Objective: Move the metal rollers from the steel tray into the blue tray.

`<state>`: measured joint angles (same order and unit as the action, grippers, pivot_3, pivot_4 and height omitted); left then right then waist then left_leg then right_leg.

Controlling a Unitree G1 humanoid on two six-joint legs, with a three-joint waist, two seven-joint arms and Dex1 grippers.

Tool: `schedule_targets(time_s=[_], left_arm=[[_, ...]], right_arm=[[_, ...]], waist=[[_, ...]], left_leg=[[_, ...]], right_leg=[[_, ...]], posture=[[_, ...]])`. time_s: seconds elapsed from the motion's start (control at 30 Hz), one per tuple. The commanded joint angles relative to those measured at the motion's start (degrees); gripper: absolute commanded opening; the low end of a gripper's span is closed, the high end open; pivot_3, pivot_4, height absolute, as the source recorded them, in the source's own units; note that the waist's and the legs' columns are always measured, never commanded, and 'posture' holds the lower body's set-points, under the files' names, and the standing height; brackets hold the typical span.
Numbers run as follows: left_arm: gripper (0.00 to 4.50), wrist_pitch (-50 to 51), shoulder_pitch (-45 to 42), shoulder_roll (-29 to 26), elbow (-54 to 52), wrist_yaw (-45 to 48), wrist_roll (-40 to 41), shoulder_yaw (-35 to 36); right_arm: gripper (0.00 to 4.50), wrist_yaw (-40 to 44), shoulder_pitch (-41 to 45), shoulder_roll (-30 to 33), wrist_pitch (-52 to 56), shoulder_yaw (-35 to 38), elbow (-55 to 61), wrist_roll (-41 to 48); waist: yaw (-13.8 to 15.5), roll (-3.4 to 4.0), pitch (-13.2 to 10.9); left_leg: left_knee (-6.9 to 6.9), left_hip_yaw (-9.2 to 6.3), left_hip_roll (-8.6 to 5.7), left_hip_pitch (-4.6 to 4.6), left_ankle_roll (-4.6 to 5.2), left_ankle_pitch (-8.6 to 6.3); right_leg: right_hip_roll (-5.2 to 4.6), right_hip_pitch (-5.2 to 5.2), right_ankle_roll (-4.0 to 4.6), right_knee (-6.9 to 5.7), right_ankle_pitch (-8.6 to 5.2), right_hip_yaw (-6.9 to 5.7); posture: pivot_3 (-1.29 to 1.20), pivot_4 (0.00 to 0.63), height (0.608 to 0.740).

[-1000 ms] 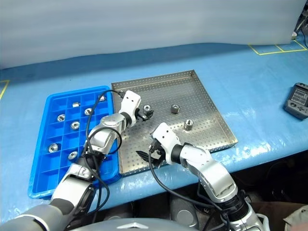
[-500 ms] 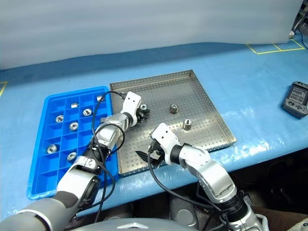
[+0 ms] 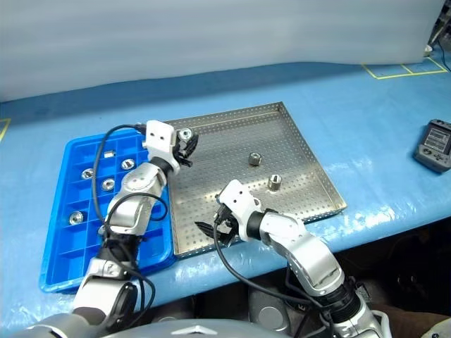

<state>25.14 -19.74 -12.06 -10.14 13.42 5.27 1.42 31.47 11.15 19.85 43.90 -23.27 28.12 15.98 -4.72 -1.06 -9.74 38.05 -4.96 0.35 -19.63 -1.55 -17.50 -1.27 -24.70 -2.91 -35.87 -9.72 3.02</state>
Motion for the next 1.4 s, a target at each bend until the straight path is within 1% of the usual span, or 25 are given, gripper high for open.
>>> schedule_targets(time_s=[0.03,0.13,0.23,0.37,0.43,0.47,0.57,0.67,0.8,0.93,1.07,1.17,1.27,1.37,1.4], left_arm=[[1.69,3.80,6.71,-3.12,-15.13,0.65,1.35,3.45],[1.69,6.09,14.11,-5.24,-23.66,0.54,1.58,6.11],[1.69,9.07,23.90,-5.51,-32.98,-0.09,2.52,9.98],[1.69,11.89,36.39,-1.68,-42.51,-2.58,4.00,14.54],[1.69,12.28,41.68,0.83,-44.38,-4.05,3.92,16.54],[1.69,12.14,43.68,1.75,-44.88,-4.63,3.71,17.07],[1.69,11.79,49.09,5.04,-46.76,-6.46,3.71,17.21],[1.69,11.23,53.06,6.99,-47.61,-7.73,3.09,16.06],[1.69,11.66,57.39,9.84,-46.11,-10.64,1.28,14.40],[1.69,13.03,58.57,12.34,-45.20,-13.01,1.02,14.14],[1.69,14.23,57.60,13.77,-43.94,-15.41,0.52,15.41],[2.72,14.88,55.20,14.17,-43.29,-16.21,1.37,16.61],[3.49,14.09,51.88,12.88,-42.85,-15.27,2.10,16.36],[4.44,11.02,48.58,11.06,-42.53,-11.98,3.98,14.80],[4.44,9.72,47.57,10.16,-42.44,-10.50,4.48,13.97]], right_arm=[[4.50,1.41,1.53,-0.32,-1.19,-0.61,0.68,0.52],[4.50,2.23,2.24,-0.43,-1.35,-1.10,0.13,0.60],[4.50,3.36,3.13,-0.57,-1.61,-1.75,-0.70,0.68],[4.50,4.98,4.50,-1.07,-2.08,-2.71,-2.07,0.79],[4.50,5.78,5.17,-1.27,-2.36,-3.28,-2.73,0.86],[4.50,6.18,5.41,-1.37,-2.51,-3.50,-3.03,0.85],[4.50,7.54,6.34,-1.75,-2.86,-4.41,-3.95,0.79],[4.50,8.71,7.22,-1.98,-3.31,-5.08,-4.72,0.76],[4.50,9.59,8.01,-2.31,-3.75,-5.39,-5.56,0.54],[4.50,9.81,8.09,-2.26,-3.92,-5.36,-5.76,0.43],[4.50,9.44,7.56,-2.22,-3.72,-4.95,-5.40,0.33],[4.50,9.04,7.23,-2.09,-3.67,-4.73,-5.10,0.17],[4.50,8.21,6.71,-1.94,-3.59,-4.06,-4.55,0.00],[4.50,6.29,6.05,-1.85,-3.42,-3.01,-3.89,-0.48],[4.50,5.08,5.76,-1.91,-3.30,-2.44,-3.66,-0.95]], waist=[[0.30,0.00,0.00],[1.31,0.00,-0.01],[2.02,0.00,0.00],[2.95,-0.01,-0.01],[3.63,-0.01,-0.01],[3.90,-0.02,-0.01],[4.48,-0.03,-0.01],[5.02,-0.06,-0.01],[5.42,-0.07,-0.02],[5.75,-0.07,-0.02],[5.69,-0.07,-0.03],[5.55,-0.07,-0.03],[5.43,-0.06,-0.03],[5.35,-0.06,-0.03],[5.28,-0.06,-0.03]], left_leg=[[0.00,-0.01,0.00,-0.01,0.00,0.00],[0.02,-0.02,0.01,-0.01,0.00,0.00],[0.04,-0.03,0.01,-0.01,0.00,0.00],[0.04,-0.02,0.02,0.00,0.00,0.00],[0.03,-0.04,0.04,0.01,0.00,0.00],[0.03,-0.05,0.04,0.01,0.00,0.00],[0.05,-0.05,0.04,0.03,0.00,0.00],[0.08,-0.06,0.03,0.02,0.00,0.00],[0.05,-0.05,0.03,0.01,0.00,0.00],[-0.01,-0.07,0.04,-0.04,0.00,-0.01],[-0.01,-0.07,0.04,-0.05,0.00,-0.01],[-0.01,-0.07,0.04,-0.05,0.00,-0.01],[-0.01,-0.07,0.05,-0.05,0.00,-0.01],[0.00,-0.08,0.05,-0.05,-0.01,0.00],[0.00,-0.08,0.05,-0.04,-0.01,0.00]], right_leg=[[-0.01,0.00,0.00,-0.02,-0.01,-0.01],[0.00,-0.01,-0.18,-0.02,-0.15,-0.05],[-0.02,0.02,-0.17,0.00,-0.16,-0.08],[-0.03,0.02,-0.13,0.02,-0.20,-0.11],[-0.03,0.03,-0.07,0.00,-0.24,-0.15],[-0.03,0.03,0.11,-0.01,-0.35,-0.16],[-0.04,0.07,0.18,-0.03,-0.40,-0.17],[-0.04,0.07,0.18,-0.03,-0.41,-0.18],[-0.04,0.04,0.19,-0.02,-0.42,-0.18],[-0.04,-0.02,0.23,0.00,-0.45,-0.22],[-0.04,-0.02,0.23,0.00,-0.45,-0.22],[-0.03,-0.02,0.23,0.00,-0.45,-0.23],[-0.03,-0.02,0.23,0.00,-0.45,-0.24],[-0.03,-0.02,0.23,-0.01,-0.45,-0.25],[-0.04,-0.02,0.23,-0.02,-0.45,-0.24]], posture=[[0.00,0.150,0.740],[0.03,0.150,0.740],[0.06,0.150,0.740],[0.11,0.150,0.740],[0.14,0.150,0.740],[0.15,0.150,0.740],[0.18,0.150,0.740],[0.20,0.150,0.740],[0.20,0.150,0.740],[0.19,0.150,0.740],[0.18,0.150,0.740],[0.15,0.150,0.740],[0.12,0.150,0.740],[0.10,0.150,0.740],[0.09,0.150,0.740]])
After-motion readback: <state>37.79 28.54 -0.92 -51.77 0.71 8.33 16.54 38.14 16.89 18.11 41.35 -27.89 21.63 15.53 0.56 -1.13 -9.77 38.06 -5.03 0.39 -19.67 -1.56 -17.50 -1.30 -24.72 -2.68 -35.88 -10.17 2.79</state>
